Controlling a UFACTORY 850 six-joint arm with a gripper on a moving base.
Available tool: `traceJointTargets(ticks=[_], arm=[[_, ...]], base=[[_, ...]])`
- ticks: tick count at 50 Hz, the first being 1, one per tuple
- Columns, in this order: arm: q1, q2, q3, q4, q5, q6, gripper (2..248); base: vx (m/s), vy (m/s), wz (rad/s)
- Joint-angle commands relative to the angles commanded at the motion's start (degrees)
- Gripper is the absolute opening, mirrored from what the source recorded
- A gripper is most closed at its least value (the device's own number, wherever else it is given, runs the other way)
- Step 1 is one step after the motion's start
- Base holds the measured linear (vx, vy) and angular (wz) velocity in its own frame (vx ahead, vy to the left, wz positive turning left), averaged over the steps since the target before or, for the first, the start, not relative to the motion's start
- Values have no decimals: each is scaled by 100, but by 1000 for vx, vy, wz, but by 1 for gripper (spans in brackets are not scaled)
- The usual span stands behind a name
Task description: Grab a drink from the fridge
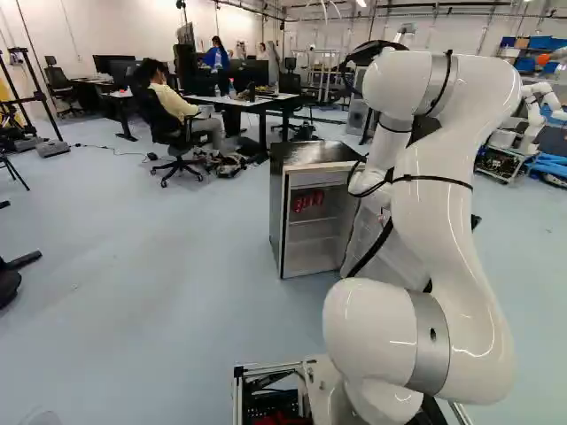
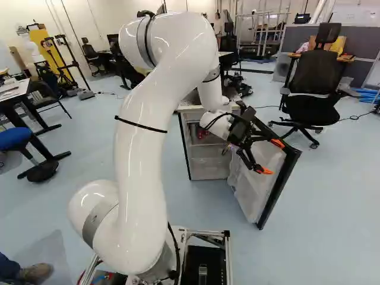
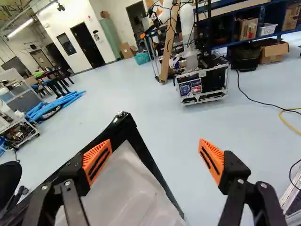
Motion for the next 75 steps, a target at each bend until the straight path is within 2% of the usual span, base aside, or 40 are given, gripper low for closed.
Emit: traceJointTargets(ticks=[12,20,61,75], arm=[[70,75,156,-46,0,0,247],[201,218,451,-292,0,0,247],[963,1116,2095,-2698,0,0,247],[1118,1391,2532,-3541,0,0,247]], base=[[0,0,0],[0,0,0],[0,0,0],[0,0,0]])
